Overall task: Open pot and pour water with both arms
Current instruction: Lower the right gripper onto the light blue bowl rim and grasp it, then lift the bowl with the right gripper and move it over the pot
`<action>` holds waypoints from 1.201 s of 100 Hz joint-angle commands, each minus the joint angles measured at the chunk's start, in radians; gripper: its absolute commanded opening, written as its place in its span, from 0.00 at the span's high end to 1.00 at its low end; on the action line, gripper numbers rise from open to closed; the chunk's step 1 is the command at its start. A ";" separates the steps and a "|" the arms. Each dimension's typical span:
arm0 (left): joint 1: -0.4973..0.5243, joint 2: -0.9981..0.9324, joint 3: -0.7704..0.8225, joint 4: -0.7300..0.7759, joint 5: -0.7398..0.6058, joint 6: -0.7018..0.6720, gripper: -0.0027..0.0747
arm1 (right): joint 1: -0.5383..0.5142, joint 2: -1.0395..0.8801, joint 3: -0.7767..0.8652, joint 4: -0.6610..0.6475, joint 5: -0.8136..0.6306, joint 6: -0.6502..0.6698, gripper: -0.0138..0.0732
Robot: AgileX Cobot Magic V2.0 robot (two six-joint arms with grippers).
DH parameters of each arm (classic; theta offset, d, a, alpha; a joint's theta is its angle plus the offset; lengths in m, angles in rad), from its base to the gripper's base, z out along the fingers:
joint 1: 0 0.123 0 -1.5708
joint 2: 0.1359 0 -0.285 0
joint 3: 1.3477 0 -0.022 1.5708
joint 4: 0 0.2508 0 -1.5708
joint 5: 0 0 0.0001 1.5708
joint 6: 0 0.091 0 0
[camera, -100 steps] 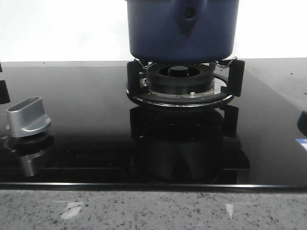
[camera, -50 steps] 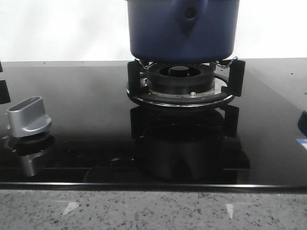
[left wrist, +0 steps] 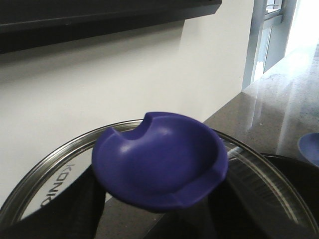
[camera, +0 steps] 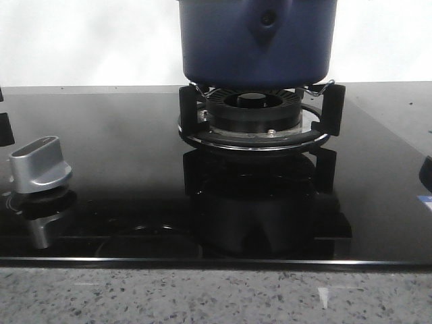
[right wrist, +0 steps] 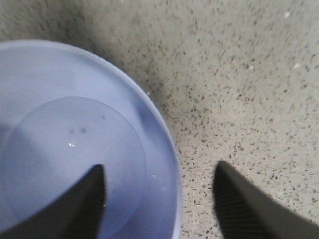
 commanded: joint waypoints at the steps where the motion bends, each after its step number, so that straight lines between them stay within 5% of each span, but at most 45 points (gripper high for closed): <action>1: 0.004 -0.057 -0.042 -0.106 0.020 -0.010 0.64 | -0.007 -0.013 -0.037 -0.010 -0.022 0.003 0.54; 20: 0.004 -0.057 -0.042 -0.106 0.018 -0.010 0.64 | -0.007 -0.013 -0.037 -0.023 -0.031 0.003 0.93; 75: 0.004 -0.057 -0.042 -0.106 0.018 -0.010 0.64 | 0.003 -0.020 -0.093 0.046 0.023 0.003 0.92; 120: 0.004 -0.057 -0.042 -0.106 0.020 -0.010 0.64 | 0.205 -0.011 -0.375 0.055 0.067 0.003 0.90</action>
